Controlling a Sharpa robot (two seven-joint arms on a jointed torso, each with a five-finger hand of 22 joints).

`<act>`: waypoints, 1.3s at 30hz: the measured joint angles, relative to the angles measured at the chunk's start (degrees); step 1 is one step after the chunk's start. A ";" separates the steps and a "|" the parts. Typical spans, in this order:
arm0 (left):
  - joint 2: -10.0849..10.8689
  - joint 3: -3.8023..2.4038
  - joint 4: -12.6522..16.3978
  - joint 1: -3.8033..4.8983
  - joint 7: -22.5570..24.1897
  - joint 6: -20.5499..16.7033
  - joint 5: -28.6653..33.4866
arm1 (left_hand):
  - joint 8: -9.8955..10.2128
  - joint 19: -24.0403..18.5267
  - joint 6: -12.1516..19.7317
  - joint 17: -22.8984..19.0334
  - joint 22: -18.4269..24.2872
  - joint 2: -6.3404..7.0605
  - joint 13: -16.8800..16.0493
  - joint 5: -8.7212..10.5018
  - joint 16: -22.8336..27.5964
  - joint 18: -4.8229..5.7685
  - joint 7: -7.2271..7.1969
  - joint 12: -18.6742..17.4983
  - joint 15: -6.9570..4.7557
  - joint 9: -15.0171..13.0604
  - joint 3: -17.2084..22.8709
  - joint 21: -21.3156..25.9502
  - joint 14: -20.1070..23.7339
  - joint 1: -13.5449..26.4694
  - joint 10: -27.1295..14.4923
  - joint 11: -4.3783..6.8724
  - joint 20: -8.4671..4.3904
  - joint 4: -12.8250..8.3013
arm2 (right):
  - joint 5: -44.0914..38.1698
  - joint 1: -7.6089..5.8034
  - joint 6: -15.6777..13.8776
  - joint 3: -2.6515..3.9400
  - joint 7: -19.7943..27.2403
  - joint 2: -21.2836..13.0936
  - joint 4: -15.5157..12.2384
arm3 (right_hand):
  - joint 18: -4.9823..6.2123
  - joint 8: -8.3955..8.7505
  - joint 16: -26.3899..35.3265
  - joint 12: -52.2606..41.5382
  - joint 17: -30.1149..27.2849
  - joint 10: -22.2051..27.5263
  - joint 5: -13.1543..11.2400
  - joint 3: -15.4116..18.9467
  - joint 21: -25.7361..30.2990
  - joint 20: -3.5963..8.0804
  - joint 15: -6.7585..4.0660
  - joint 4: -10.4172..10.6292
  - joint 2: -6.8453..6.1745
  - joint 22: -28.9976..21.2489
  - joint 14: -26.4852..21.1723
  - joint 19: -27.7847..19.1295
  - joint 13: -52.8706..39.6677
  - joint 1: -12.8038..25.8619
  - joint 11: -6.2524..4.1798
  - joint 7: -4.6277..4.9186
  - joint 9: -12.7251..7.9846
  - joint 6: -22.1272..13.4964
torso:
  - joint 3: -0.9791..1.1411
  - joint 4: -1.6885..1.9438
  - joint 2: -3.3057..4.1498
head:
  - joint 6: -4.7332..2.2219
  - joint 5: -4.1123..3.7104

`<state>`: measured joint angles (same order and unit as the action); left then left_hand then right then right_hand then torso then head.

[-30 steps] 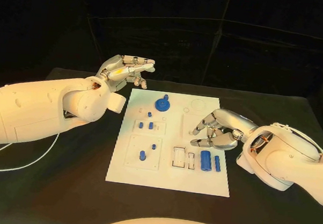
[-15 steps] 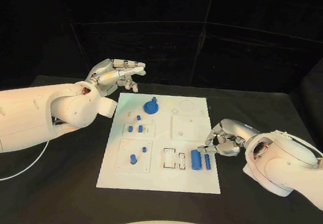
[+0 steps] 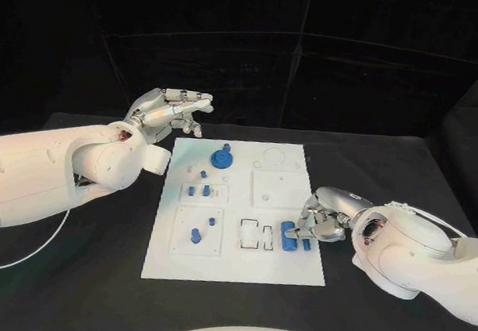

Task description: Assemble the parts on the task board

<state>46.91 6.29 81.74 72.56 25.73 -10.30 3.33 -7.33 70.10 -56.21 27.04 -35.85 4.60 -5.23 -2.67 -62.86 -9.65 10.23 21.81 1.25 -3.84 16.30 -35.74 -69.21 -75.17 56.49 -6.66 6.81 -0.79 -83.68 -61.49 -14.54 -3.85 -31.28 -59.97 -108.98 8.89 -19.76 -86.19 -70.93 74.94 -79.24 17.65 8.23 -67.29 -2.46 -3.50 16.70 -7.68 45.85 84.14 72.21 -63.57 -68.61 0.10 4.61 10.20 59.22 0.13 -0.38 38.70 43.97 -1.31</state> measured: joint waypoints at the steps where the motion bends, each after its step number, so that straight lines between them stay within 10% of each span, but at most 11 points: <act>1: 0.00 0.00 -0.01 0.00 -0.01 0.01 0.00 | 0.00 0.00 0.00 -0.03 0.00 0.00 0.00 0.00 0.00 0.00 0.00 0.05 0.00 0.00 0.00 0.00 0.00 0.00 0.00 0.00 0.00 0.00 | -0.14 0.07 0.09 0.00 -0.06 0.12 0.00 | 0.00 -0.25 0.00 -0.26 0.00 0.00 0.00 0.00 0.00 0.00 0.00 0.00 0.25 0.02 0.00 0.00 -0.18 -0.25 0.00 0.00 0.09 0.00 | -0.01 0.00 0.01 | 0.03 -0.02; 27: 0.43 0.02 0.15 -0.04 -0.21 0.15 0.00 | 0.00 0.00 0.00 -0.02 0.05 -0.24 0.00 0.00 0.00 0.00 0.00 0.04 0.00 0.00 -0.32 0.00 0.00 0.24 -0.20 0.21 0.00 0.00 | -2.39 1.91 1.94 0.30 -1.75 4.98 4.09 | 0.00 -2.21 0.00 -0.50 -0.02 0.00 2.29 0.31 0.01 0.00 -0.20 0.00 1.58 0.20 -0.21 -0.01 -0.89 -1.57 0.00 -0.41 1.58 -0.82 | -0.07 0.08 0.09 | 0.51 0.14; 39: 0.56 0.02 0.23 -0.04 -0.24 0.18 0.00 | 0.00 0.00 0.00 -0.11 0.05 -0.24 0.00 0.00 0.00 0.00 0.00 0.04 0.00 0.00 -0.32 0.00 0.00 0.24 -0.20 0.21 0.00 0.00 | -2.63 2.39 -0.10 0.12 -2.14 4.94 3.18 | -0.90 -4.37 -0.24 -1.38 -0.02 -0.62 8.57 0.60 -0.32 0.42 -0.44 -0.04 4.35 0.71 -0.03 0.41 -3.10 -3.11 -0.62 -0.70 2.67 -1.17 | -0.08 -0.01 0.07 | 0.63 0.19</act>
<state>47.47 6.31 81.97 72.52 25.50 -10.12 3.33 -7.33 70.10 -56.21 26.93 -35.81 4.36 -5.23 -2.67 -62.86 -9.65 10.23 21.85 1.24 -3.84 15.98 -35.74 -69.21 -74.93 56.30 -6.45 6.81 -0.79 -86.31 -59.11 -14.64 -3.73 -33.41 -55.03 -105.80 7.99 -24.13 -86.43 -72.31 74.92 -79.85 26.22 8.83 -67.61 -2.04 -3.94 16.66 -3.33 46.57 84.11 72.62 -66.67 -71.72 -0.53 3.90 12.87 58.05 0.05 -0.40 38.78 44.60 -1.12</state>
